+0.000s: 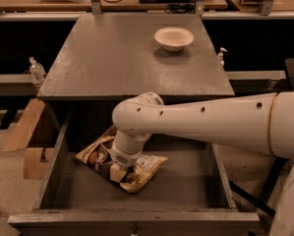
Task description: Pick brown chip bag from top drawer and place on counter
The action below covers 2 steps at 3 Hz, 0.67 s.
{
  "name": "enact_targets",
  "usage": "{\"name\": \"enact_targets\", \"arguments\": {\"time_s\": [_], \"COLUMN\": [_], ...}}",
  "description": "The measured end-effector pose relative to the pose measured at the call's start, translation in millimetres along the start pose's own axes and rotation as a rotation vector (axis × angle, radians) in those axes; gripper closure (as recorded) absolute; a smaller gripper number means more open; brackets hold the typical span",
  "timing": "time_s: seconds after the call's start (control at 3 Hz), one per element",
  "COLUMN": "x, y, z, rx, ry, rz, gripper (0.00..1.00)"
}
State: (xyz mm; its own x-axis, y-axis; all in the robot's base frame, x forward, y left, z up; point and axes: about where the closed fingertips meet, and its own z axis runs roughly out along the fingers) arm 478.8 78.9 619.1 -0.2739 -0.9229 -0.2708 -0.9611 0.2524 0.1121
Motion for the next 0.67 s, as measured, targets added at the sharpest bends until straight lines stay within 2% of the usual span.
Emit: {"name": "enact_targets", "arguments": {"time_s": [0.33,0.67], "x": [-0.4,-0.5], "y": [0.2,0.2], "z": [-1.6,-2.0], "rx": [0.000,0.000], "ry": [0.000,0.000], "rz": [0.000,0.000], "gripper": [1.00,1.00]}}
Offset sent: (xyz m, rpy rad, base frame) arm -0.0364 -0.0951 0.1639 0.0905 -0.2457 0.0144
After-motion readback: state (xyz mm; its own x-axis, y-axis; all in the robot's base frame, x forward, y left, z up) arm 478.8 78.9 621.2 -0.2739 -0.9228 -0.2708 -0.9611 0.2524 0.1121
